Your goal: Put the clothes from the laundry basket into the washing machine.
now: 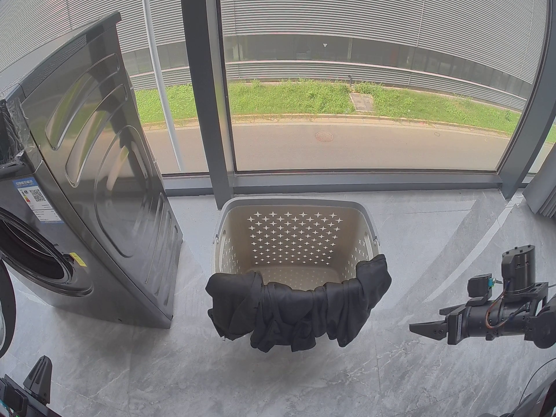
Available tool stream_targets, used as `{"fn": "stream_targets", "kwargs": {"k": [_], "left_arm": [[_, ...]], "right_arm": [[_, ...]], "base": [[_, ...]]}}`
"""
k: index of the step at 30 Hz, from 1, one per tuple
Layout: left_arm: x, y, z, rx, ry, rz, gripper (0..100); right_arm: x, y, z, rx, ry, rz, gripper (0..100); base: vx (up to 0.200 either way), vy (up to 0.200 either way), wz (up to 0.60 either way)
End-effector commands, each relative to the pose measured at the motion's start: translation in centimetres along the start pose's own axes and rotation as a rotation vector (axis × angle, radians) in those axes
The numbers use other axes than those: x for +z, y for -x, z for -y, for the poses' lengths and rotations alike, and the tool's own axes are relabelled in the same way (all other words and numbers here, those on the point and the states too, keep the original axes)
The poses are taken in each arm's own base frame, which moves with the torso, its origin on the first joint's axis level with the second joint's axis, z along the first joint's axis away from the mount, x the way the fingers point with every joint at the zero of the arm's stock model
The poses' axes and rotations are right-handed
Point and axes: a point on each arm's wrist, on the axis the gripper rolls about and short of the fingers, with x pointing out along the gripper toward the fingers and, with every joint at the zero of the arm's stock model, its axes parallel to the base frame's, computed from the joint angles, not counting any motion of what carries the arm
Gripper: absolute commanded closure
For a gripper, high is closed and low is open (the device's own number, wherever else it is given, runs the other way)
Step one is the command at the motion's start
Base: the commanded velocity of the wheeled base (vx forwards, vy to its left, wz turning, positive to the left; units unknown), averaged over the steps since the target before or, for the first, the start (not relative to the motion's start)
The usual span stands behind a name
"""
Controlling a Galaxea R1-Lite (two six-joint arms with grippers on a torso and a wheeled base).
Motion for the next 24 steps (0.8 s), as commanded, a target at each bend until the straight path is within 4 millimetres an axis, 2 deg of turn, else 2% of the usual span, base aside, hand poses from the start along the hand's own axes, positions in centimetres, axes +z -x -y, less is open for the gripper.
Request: {"fn": "stream_targets", "kwargs": {"k": [1,10,24], "left_arm": [[-0.5,0.0,0.0,0.001,0.001,0.000,100],[-0.5,0.0,0.0,0.001,0.002,0.000,100],[-0.5,0.0,0.0,0.001,0.001,0.000,100]], "right_arm": [[-1.0,-4.5,0.2,-0.001,-0.006,-0.084,0],[-1.0,-9.0,0.5,-0.013,0.003,-0.061,0],[0.1,-12.6,-0.1,-0.036,-0.002,-0.023,0]], "base": [[0.000,0.000,0.00],[0.000,0.000,0.00],[0.000,0.000,0.00]]}}
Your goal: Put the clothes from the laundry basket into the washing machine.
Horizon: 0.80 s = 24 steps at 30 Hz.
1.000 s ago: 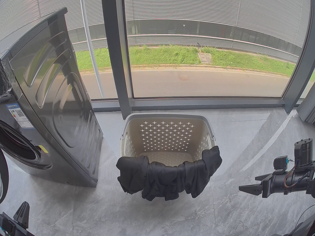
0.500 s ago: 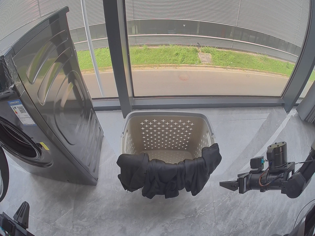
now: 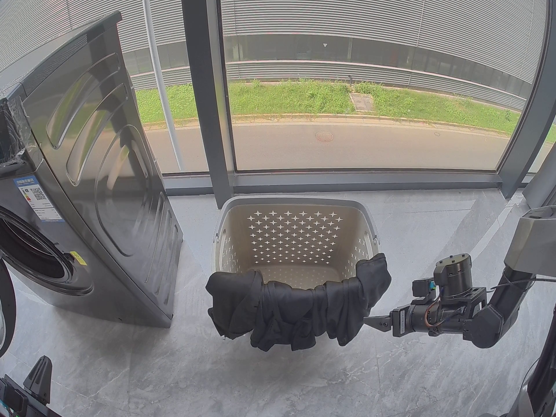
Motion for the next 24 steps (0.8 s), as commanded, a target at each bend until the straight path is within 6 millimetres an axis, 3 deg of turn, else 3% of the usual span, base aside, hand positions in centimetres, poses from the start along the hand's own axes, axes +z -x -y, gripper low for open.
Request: {"fn": "stream_targets", "kwargs": {"k": [1,13,24], "left_arm": [[-0.5,0.0,0.0,0.001,0.000,0.000,100],[-0.5,0.0,0.0,0.001,-0.001,-0.001,100],[-0.5,0.0,0.0,0.001,-0.001,0.000,100]], "right_arm": [[-0.4,-1.4,-0.1,-0.018,0.004,-0.020,0],[0.1,-5.3,-0.2,-0.029,-0.013,0.042,0],[1.1,-6.5,-0.5,-0.018,-0.026,0.079,0]], "base": [[0.000,0.000,0.00],[0.000,0.000,0.00],[0.000,0.000,0.00]]}}
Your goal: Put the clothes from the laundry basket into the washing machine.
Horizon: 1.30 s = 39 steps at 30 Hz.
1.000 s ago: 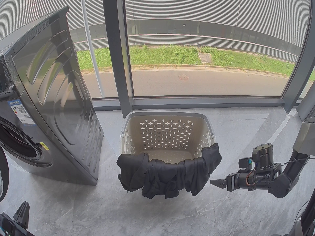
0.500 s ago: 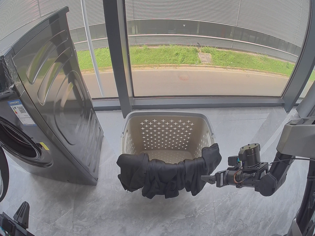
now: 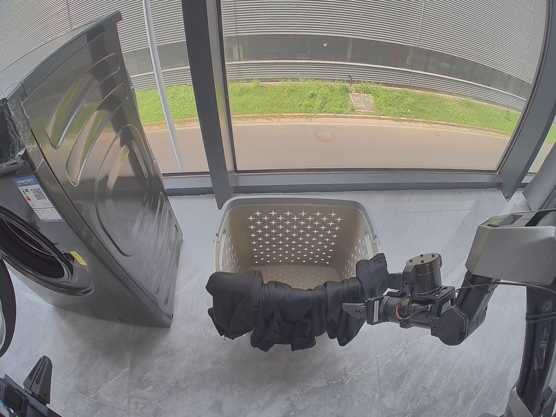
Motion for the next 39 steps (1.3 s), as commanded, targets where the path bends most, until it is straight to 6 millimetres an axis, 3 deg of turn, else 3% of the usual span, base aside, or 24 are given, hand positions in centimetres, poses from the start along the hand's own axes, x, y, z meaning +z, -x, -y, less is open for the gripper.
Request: {"fn": "stream_targets", "kwargs": {"k": [1,8,9,32,33,39], "left_arm": [[-0.5,0.0,0.0,0.001,0.000,-0.001,100],[-0.5,0.0,0.0,0.001,0.000,0.000,100],[-0.5,0.0,0.0,0.001,0.000,0.000,100],[-0.5,0.0,0.0,0.003,0.002,0.000,100],[-0.5,0.0,0.0,0.003,0.002,-0.001,100],[-0.5,0.0,0.0,0.003,0.002,0.000,100]], "right_arm": [[0.1,-0.7,-0.1,0.005,0.002,0.007,0],[0.0,-1.3,-0.2,0.000,0.003,0.008,0],[0.0,-1.3,-0.2,0.000,0.003,0.008,100],[-1.3,0.4,-0.2,0.015,0.017,0.060,100],[-1.2,0.4,-0.2,0.018,0.017,0.072,0],[-1.1,0.3,-0.1,0.012,0.016,0.074,0]], "base": [[0.000,0.000,0.00],[0.000,0.000,0.00],[0.000,0.000,0.00],[0.000,0.000,0.00],[0.000,0.000,0.00],[0.000,0.000,0.00]]}}
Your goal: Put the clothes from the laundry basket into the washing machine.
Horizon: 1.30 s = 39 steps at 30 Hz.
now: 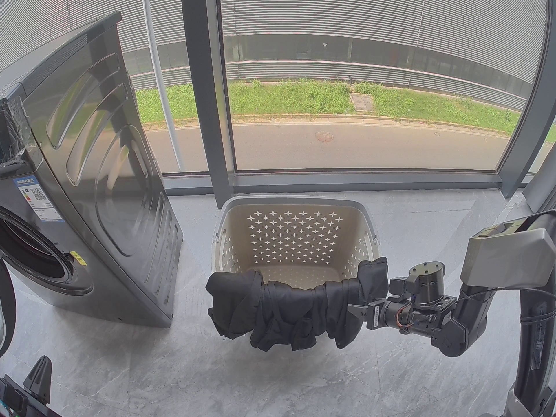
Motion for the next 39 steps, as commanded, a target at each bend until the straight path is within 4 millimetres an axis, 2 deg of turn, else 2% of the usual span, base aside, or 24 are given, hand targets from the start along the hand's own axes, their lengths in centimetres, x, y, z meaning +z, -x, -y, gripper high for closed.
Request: {"fn": "stream_targets", "kwargs": {"k": [1,9,14,15,29,33,39], "left_arm": [[-0.5,0.0,0.0,-0.001,0.001,0.000,100],[-0.5,0.0,0.0,0.001,0.001,0.000,100],[-0.5,0.0,0.0,0.001,0.001,0.000,100],[-0.5,0.0,0.0,0.001,0.001,0.000,100],[-0.5,0.0,0.0,0.001,0.002,0.000,100],[-0.5,0.0,0.0,0.001,0.004,0.000,100],[-0.5,0.0,0.0,0.001,0.002,0.000,100]], "right_arm": [[0.3,-0.2,0.1,-0.002,0.000,0.013,0],[0.8,-2.0,0.5,-0.008,-0.004,0.024,0],[0.9,-2.4,0.5,-0.004,-0.004,0.032,0],[0.9,-2.4,0.5,-0.004,-0.004,0.032,100],[1.1,-1.9,-0.1,0.012,0.002,0.047,100],[1.8,-0.7,-0.7,0.032,0.012,0.096,100],[2.8,2.2,-1.7,0.066,0.027,0.180,100]], "base": [[0.000,0.000,0.00],[0.000,0.000,0.00],[0.000,0.000,0.00],[0.000,0.000,0.00],[0.000,0.000,0.00],[0.000,0.000,0.00],[0.000,0.000,0.00]]}}
